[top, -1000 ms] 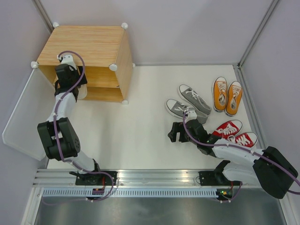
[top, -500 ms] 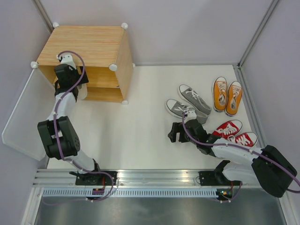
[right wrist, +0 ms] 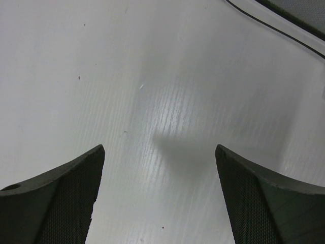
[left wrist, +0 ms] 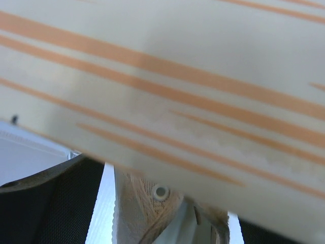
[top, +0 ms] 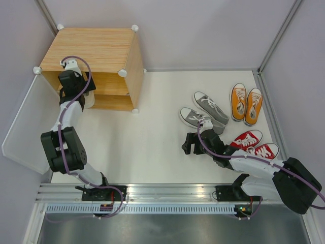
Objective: Place and organize the shoes in the shoe cabinet
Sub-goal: Place the shoe in the shoe cabinet.
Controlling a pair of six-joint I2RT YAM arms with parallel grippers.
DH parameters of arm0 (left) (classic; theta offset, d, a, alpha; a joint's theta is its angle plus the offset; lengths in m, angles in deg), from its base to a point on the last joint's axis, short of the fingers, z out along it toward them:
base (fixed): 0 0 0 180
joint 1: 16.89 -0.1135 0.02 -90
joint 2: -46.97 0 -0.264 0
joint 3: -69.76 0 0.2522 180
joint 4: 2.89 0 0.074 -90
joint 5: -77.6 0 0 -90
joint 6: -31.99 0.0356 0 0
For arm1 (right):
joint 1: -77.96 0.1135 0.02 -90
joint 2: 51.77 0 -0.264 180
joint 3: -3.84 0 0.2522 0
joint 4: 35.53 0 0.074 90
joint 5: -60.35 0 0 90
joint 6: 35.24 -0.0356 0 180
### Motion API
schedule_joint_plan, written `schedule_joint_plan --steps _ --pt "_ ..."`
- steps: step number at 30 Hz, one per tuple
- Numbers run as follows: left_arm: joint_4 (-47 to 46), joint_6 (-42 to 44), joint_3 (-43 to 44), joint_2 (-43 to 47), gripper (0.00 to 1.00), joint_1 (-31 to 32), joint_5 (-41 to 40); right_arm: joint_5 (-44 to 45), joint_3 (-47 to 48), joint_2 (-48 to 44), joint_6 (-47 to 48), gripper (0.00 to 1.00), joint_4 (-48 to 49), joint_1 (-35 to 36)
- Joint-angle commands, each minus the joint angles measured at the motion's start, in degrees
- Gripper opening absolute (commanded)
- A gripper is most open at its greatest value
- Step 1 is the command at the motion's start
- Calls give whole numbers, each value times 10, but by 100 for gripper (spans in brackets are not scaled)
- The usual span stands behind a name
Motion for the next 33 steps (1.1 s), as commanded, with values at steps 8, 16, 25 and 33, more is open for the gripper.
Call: schedule_joint_plan --steps 8,16,25,33 --pt "-18 -46 4 60 100 -3 25 -14 17 3 7 93 27 -2" --pt "-3 -66 15 91 100 -3 51 -20 18 6 9 93 29 -3" --pt "30 -68 40 94 100 -3 57 -26 19 10 11 92 27 -2" --pt "51 -66 22 110 100 -2 57 -26 17 8 11 92 27 -2"
